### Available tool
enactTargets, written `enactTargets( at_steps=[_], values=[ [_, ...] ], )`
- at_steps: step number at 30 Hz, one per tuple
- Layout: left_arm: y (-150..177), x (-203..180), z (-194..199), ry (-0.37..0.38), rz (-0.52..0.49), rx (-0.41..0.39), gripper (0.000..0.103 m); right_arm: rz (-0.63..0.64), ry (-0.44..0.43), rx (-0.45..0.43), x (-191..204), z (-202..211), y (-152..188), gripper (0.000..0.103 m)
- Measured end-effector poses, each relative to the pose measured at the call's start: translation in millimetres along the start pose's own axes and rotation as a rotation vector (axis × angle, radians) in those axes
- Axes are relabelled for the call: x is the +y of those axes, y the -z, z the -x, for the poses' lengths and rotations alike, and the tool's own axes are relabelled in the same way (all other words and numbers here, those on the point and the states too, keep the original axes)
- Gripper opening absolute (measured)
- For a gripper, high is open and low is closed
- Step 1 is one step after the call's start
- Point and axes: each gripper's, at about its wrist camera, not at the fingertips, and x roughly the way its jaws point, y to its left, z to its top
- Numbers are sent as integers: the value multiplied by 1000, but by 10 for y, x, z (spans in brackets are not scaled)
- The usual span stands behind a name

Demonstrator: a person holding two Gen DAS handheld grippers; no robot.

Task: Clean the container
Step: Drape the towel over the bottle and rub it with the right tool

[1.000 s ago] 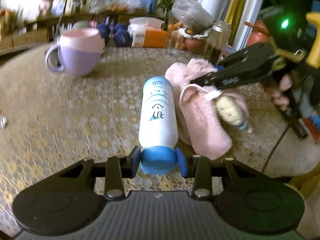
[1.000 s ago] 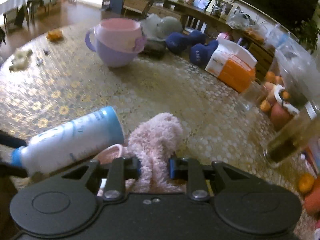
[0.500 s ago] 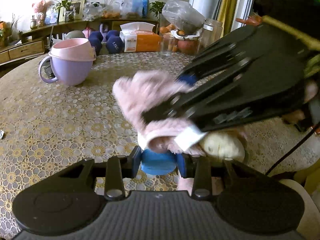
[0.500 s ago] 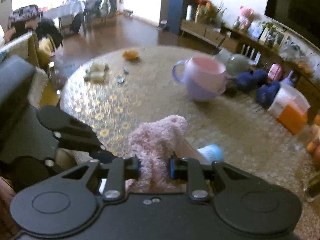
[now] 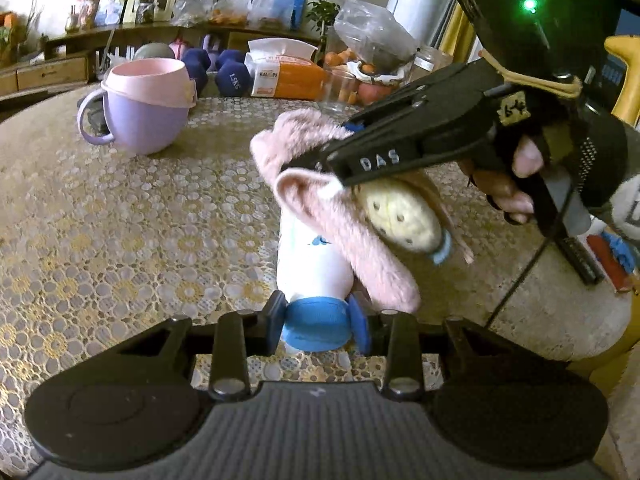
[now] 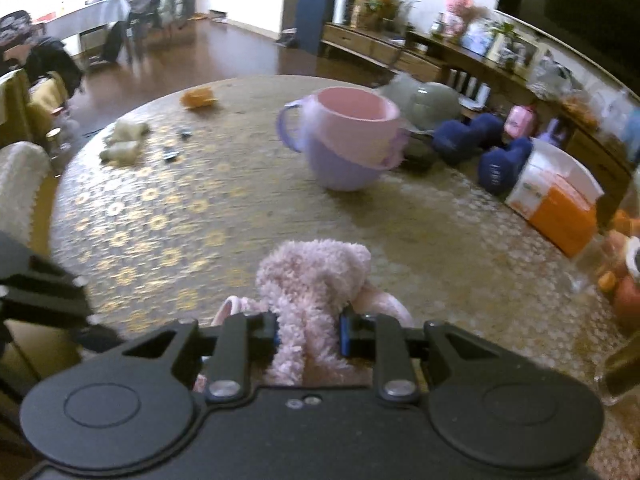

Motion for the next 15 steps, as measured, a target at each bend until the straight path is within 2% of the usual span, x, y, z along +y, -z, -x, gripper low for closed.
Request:
enactTargets(
  at_steps=[5,15],
  values=[
    [-3,51,-36,37,61,17,36,-18,48,-1,-121,11,31,23],
    [13,145,-142,106,157,61,39,-83,89,-26,-274,178,259,23]
  ],
)
